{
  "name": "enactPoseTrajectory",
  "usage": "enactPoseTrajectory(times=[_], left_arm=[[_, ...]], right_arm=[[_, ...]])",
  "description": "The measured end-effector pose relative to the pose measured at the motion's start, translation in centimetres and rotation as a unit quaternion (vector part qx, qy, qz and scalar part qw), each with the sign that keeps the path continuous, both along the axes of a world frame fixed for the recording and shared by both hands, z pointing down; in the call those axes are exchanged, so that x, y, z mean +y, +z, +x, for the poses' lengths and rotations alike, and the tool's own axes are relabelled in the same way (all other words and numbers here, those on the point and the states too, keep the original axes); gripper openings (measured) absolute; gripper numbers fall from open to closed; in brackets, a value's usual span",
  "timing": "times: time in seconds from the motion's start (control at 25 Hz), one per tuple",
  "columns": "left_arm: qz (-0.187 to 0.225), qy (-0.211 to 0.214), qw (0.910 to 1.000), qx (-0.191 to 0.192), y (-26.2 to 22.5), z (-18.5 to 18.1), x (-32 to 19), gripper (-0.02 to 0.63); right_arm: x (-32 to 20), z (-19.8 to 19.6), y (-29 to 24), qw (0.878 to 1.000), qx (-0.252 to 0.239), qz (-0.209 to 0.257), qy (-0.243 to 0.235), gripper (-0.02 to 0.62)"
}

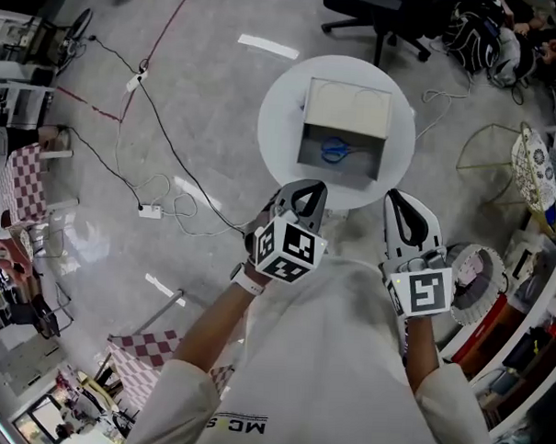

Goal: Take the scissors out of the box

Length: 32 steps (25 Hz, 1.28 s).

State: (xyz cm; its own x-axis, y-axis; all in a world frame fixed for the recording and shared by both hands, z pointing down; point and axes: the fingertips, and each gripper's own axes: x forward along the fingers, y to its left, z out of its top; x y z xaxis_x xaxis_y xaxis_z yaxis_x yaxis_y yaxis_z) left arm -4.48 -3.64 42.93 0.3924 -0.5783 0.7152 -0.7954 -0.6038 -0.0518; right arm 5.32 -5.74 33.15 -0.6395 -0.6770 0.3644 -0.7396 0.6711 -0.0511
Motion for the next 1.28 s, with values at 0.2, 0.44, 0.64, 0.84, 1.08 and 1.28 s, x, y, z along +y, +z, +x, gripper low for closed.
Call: enactPoseTrajectory(times=[0.2, 0.44, 0.64, 0.84, 1.08, 1.28], left_arm=[[-0.019, 0.032, 0.999, -0.022, 3.4, 0.4, -2.3, 0.011], [-0.032, 0.064, 0.9963, -0.049, 7.2, 0.9, -4.6, 0.012], [-0.054, 0.103, 0.9911, -0.064, 11.8, 1.4, -6.0, 0.014], [-0.073, 0.149, 0.9813, -0.097, 16.1, 1.7, -7.5, 0.091], [-0.081, 0.189, 0.9705, -0.126, 19.1, 2.2, -8.2, 0.094], [-0.096, 0.24, 0.9516, -0.166, 22.1, 2.7, -8.3, 0.101]], right_arm=[[-1.3, -0.4, 0.9, 1.0, 0.003, -0.008, -0.002, 0.074], [-2.2, -0.1, 2.8, 0.999, 0.002, -0.029, 0.013, 0.074], [-2.2, 0.4, 5.4, 0.998, 0.003, -0.054, 0.029, 0.074], [-2.1, 0.7, 7.4, 0.996, 0.003, -0.073, 0.046, 0.074], [-1.6, 1.5, 8.7, 0.994, 0.004, -0.091, 0.06, 0.074], [-1.8, 2.5, 9.8, 0.993, 0.003, -0.094, 0.074, 0.074]])
